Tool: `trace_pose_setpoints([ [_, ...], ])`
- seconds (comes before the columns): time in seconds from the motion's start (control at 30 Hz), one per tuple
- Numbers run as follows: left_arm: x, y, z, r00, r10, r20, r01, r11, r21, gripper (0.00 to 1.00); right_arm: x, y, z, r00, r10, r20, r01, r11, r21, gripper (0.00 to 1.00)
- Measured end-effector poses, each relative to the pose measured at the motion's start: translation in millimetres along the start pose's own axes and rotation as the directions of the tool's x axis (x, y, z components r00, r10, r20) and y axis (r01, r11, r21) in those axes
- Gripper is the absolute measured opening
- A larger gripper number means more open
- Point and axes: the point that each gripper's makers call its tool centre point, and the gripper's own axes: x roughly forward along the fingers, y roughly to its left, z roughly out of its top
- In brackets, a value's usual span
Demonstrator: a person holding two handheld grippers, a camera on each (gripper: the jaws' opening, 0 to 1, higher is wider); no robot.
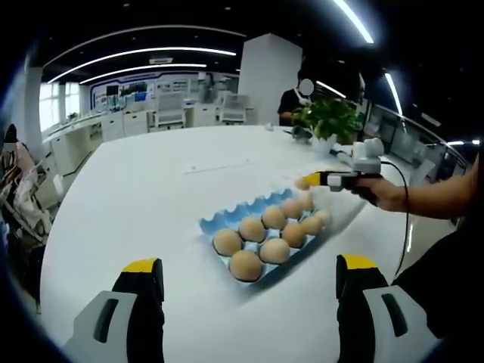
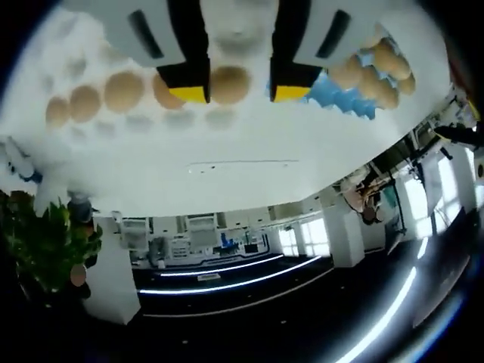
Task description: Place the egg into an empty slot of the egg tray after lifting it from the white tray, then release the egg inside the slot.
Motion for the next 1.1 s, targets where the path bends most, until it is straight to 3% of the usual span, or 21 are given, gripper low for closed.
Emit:
trace_pose_setpoints([
  [0.17,-1,1.0,-0.5,1.0,0.005,0.001,-0.005,1.0,-0.005,0.95,10,-9,-7.2,0.998,-0.036,-0.045,0.032,0.996,-0.085,0.33],
  [0.2,-1,1.1,-0.9,1.0,0.005,0.0,-0.005,1.0,-0.007,0.95,12,-7,-10.6,0.997,-0.039,-0.063,0.03,0.99,-0.137,0.31],
  [0.27,-1,1.2,-1.6,1.0,0.006,-0.001,-0.006,1.0,-0.007,0.95,15,-4,-28.3,0.988,-0.034,-0.15,-0.001,0.974,-0.228,0.29],
  [0.3,-1,1.4,-1.9,1.0,0.007,-0.003,-0.007,1.0,-0.008,0.95,18,-4,-13.2,0.998,-0.032,-0.062,0.017,0.973,-0.232,0.29],
  [0.33,-1,1.5,-2.0,1.0,0.007,-0.004,-0.007,1.0,-0.008,0.95,18,-5,-17.0,0.995,-0.036,-0.092,0.017,0.979,-0.202,0.29],
  [0.6,4,-2.5,0.9,1.0,-0.009,-0.001,0.009,1.0,-0.002,0.95,17,-10,-15.9,0.993,-0.01,-0.116,-0.012,0.982,-0.189,0.26],
  [0.73,3,-2.9,3.6,1.0,-0.009,0.003,0.009,1.0,0.004,0.95,16,-10,-14.3,0.996,0.015,-0.092,-0.027,0.99,-0.139,0.25],
  [0.77,2,-1.9,4.3,1.0,-0.007,0.006,0.007,1.0,0.002,0.95,15,-10,-12.0,0.997,0.015,-0.076,-0.02,0.997,-0.068,0.25],
  [0.83,1,0.5,4.3,1.0,-0.002,0.006,0.002,1.0,0.0,0.95,11,-12,-4.7,0.999,0.009,-0.054,-0.011,1.0,-0.028,0.25],
  [0.9,2,2.4,3.9,1.0,0.001,0.005,-0.001,1.0,-0.002,0.95,8,-14,2.3,0.999,-0.002,-0.039,0.0,0.998,-0.062,0.25],
  [1.1,4,1.1,4.4,1.0,-0.009,0.005,0.009,1.0,0.003,0.95,-2,-7,15.4,1.0,0.019,-0.002,-0.019,0.998,-0.055,0.25],
])
